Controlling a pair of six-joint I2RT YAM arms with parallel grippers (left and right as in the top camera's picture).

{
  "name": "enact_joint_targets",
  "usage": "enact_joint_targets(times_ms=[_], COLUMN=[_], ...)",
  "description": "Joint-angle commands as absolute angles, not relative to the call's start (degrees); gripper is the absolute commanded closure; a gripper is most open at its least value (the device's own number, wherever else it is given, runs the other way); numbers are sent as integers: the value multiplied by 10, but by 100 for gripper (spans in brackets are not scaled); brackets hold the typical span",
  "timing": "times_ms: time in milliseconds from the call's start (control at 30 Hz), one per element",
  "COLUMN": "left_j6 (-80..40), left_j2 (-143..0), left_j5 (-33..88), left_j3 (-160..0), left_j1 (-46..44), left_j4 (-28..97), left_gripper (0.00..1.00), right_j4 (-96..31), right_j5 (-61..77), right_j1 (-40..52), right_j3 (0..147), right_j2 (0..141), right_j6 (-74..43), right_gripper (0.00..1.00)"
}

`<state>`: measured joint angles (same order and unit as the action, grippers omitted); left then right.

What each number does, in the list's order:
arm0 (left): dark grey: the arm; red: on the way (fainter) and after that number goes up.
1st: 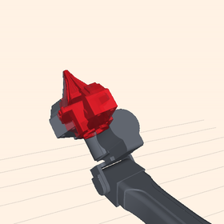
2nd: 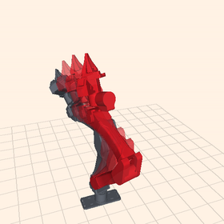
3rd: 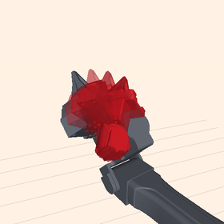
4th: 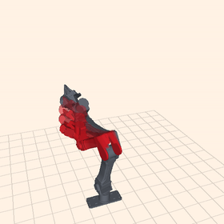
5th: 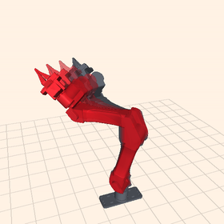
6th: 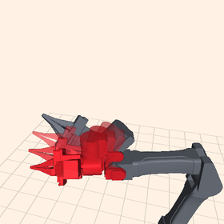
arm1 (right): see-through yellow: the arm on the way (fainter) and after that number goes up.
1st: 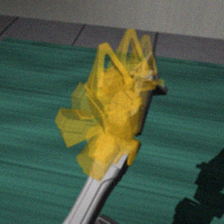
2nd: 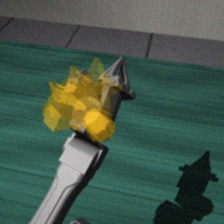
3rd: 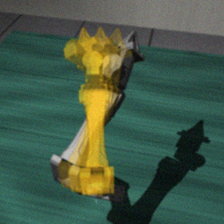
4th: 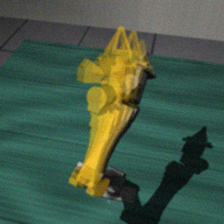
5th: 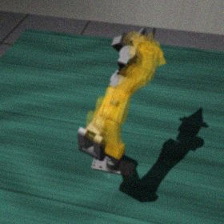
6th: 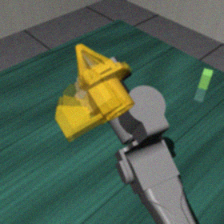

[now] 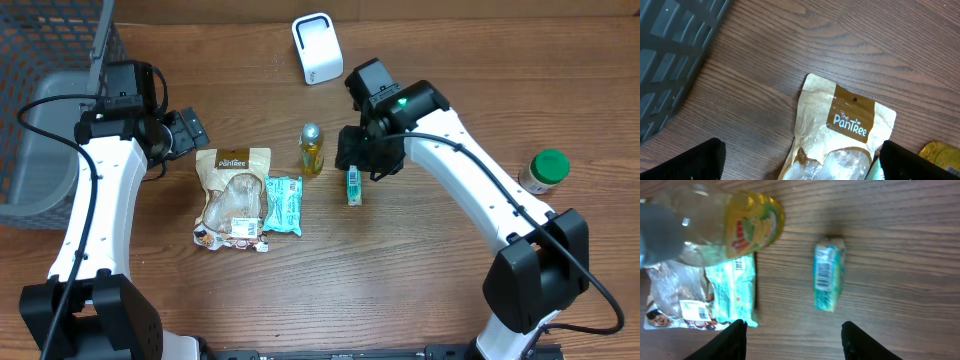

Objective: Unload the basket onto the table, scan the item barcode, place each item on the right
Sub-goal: 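Lower the right gripper onto the Kleenex pack beside the yellow bottle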

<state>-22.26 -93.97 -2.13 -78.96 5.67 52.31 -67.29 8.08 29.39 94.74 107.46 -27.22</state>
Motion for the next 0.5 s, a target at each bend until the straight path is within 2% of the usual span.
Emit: enact_joint_targets(times_ms=[0,467], left_j6=[-218,-218], left_j2=[-934,-934], left_j5=[-19,-19], left_j3=[-797,-797], left_j1=[56,56], left_j4=[522,522], left_gripper=[0,0], right_j4=[-662,-645], right_j5=[71,70], right_j1=[302,312], right_j3=[941,941], right_j2=[1065,1065], right_j6=[-277,-277], right_gripper=[42,42])
